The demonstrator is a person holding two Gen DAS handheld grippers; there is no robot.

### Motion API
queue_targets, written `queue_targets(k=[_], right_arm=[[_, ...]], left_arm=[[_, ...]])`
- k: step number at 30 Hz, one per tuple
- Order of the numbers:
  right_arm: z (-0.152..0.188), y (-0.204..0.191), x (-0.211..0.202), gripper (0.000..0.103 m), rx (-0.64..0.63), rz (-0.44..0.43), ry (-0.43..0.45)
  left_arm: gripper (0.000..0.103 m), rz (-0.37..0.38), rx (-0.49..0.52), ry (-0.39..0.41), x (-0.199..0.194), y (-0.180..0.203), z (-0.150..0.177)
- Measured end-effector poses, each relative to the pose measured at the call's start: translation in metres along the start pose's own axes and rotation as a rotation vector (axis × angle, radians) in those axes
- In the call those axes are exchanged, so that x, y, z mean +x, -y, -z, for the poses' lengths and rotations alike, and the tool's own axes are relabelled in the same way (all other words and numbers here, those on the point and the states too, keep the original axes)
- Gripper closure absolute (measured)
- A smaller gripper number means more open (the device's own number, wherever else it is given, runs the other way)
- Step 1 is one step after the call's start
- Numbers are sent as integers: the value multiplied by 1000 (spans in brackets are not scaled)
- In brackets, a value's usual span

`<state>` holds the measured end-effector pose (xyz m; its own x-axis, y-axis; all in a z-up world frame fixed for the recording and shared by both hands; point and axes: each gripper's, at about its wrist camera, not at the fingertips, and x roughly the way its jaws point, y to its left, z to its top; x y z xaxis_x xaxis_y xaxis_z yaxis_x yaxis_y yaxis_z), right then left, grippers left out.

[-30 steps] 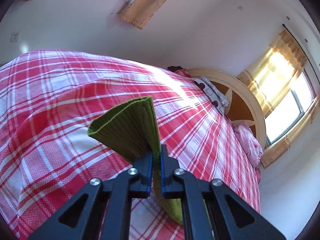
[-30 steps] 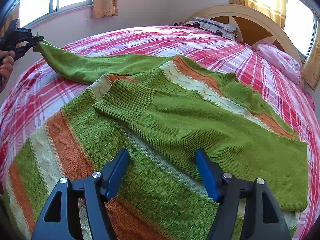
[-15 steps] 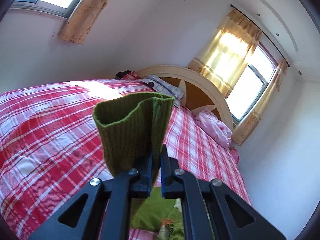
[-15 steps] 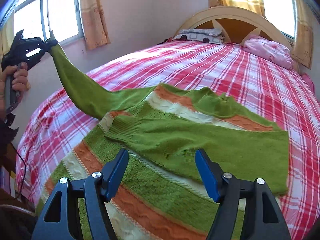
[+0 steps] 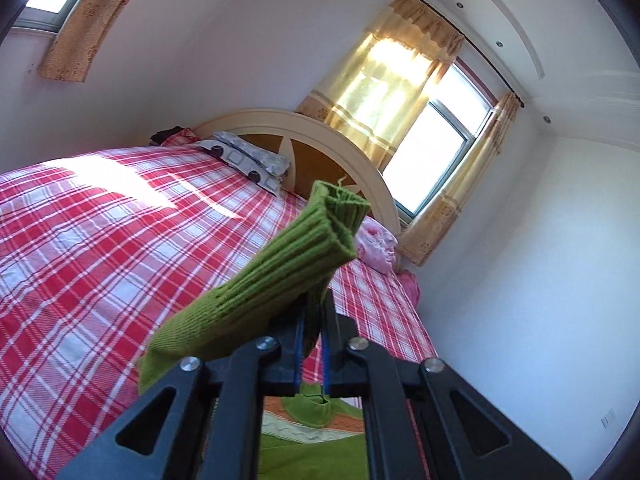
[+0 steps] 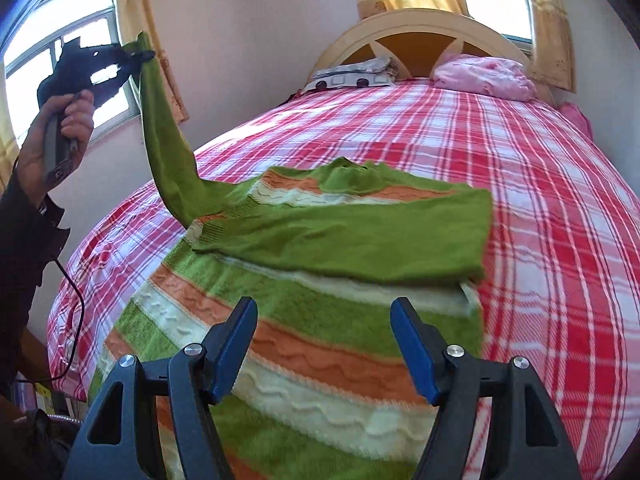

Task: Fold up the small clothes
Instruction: 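Fold the held sleeve across the sweater body and open the left tool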

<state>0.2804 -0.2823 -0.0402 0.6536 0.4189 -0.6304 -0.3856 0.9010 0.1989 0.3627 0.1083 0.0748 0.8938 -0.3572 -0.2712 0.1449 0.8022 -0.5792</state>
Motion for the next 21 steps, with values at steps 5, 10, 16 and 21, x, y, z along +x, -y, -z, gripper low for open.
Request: queue_targets(k=[5,10,16,21], right_arm=[[24,21,-16,33,48,24,-10],[51,44,-20,33,123,55,-32],[69,56,-13,33,175,47,-50],[73,52,-9,33,165,44,-57]], left_arm=[[96,65,66,-56,30,53,35],[96,86,153,-139,68,100,92],[96,30,289,-233,101,125,168],[96,11,392,-332,115,141,218]])
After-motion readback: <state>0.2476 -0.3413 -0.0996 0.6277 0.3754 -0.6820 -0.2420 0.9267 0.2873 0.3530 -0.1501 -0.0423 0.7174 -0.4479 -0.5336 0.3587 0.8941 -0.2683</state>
